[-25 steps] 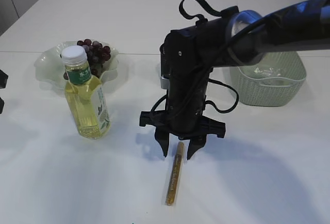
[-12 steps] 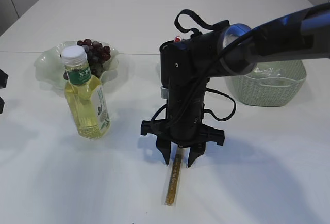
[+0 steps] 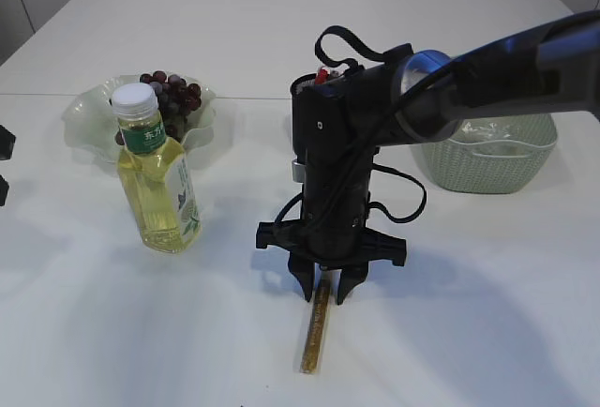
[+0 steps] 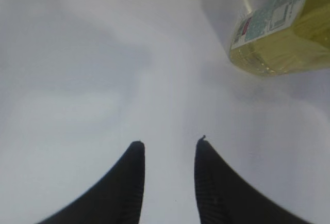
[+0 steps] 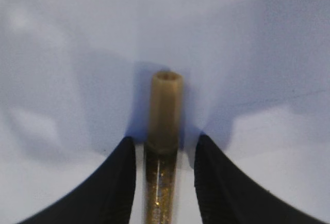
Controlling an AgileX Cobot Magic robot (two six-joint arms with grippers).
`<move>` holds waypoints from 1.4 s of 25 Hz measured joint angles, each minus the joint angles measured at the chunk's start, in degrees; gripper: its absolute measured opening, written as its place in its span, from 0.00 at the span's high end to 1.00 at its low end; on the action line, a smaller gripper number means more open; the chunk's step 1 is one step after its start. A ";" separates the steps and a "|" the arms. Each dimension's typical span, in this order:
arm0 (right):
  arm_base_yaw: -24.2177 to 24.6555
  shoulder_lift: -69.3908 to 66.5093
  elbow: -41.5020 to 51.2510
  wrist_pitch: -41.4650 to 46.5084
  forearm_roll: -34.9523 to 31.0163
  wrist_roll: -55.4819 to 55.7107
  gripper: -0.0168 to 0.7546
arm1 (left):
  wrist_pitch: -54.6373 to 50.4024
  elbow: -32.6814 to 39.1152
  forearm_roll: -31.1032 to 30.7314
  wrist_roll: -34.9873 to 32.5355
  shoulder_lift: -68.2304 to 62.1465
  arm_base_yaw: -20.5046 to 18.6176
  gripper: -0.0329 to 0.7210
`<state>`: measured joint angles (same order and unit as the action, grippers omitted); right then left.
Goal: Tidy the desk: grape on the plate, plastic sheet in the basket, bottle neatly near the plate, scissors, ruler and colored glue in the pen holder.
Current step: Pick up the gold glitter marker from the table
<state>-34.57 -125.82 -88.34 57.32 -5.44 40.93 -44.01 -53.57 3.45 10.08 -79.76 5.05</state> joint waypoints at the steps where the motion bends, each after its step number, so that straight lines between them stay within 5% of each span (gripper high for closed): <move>1: 0.00 0.00 0.00 -0.02 0.00 0.11 0.57 | 0.00 0.00 0.00 0.00 0.00 0.00 0.64; 5: 0.00 0.00 0.00 -0.78 0.00 0.55 0.60 | 0.00 0.00 0.10 0.00 0.00 0.00 0.64; 11: 0.00 0.00 0.00 -0.89 0.00 0.67 0.77 | 0.00 0.00 0.32 0.00 -1.35 0.00 0.64; 23: 0.00 1.22 -1.22 -1.83 -1.28 -8.74 0.81 | 0.10 0.00 0.94 0.00 -2.39 0.00 0.64; 26: 1.08 3.84 -2.20 -3.46 -7.37 -17.16 0.81 | 0.10 0.00 0.94 0.00 -2.39 0.00 0.64; 35: 12.13 8.85 -2.82 -4.52 -41.17 -52.15 0.81 | -1.79 0.00 0.94 0.00 -2.39 0.00 0.64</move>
<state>-22.44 -116.96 -91.16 52.81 -46.61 -11.22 -45.80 -53.57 4.40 10.08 -82.14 5.05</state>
